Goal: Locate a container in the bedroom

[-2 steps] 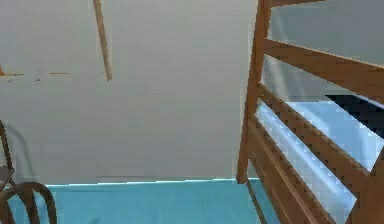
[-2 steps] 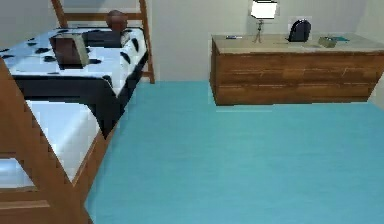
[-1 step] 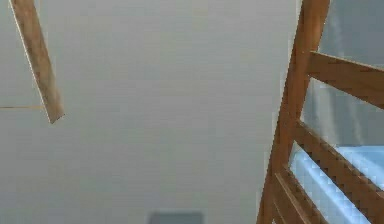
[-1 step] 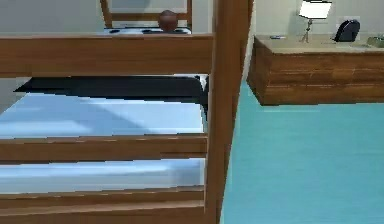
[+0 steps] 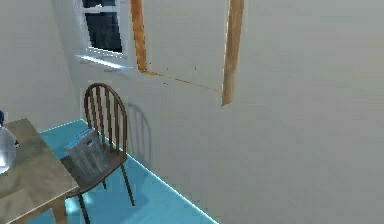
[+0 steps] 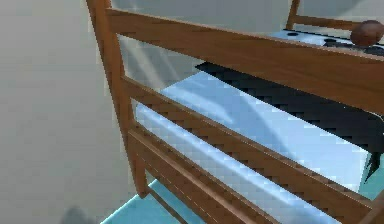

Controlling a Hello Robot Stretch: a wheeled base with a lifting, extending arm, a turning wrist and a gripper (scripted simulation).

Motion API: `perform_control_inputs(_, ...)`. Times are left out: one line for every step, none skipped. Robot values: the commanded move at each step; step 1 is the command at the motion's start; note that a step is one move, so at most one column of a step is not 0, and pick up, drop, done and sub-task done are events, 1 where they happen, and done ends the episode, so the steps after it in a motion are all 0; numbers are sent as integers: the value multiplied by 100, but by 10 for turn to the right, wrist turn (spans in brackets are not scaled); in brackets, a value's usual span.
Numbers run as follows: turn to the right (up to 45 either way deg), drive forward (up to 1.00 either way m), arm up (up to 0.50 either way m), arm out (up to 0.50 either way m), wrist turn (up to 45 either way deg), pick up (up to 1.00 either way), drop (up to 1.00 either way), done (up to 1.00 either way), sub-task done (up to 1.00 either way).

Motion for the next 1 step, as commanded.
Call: perform_control_inputs(-60,0,0,0,0,0,0,0,0)
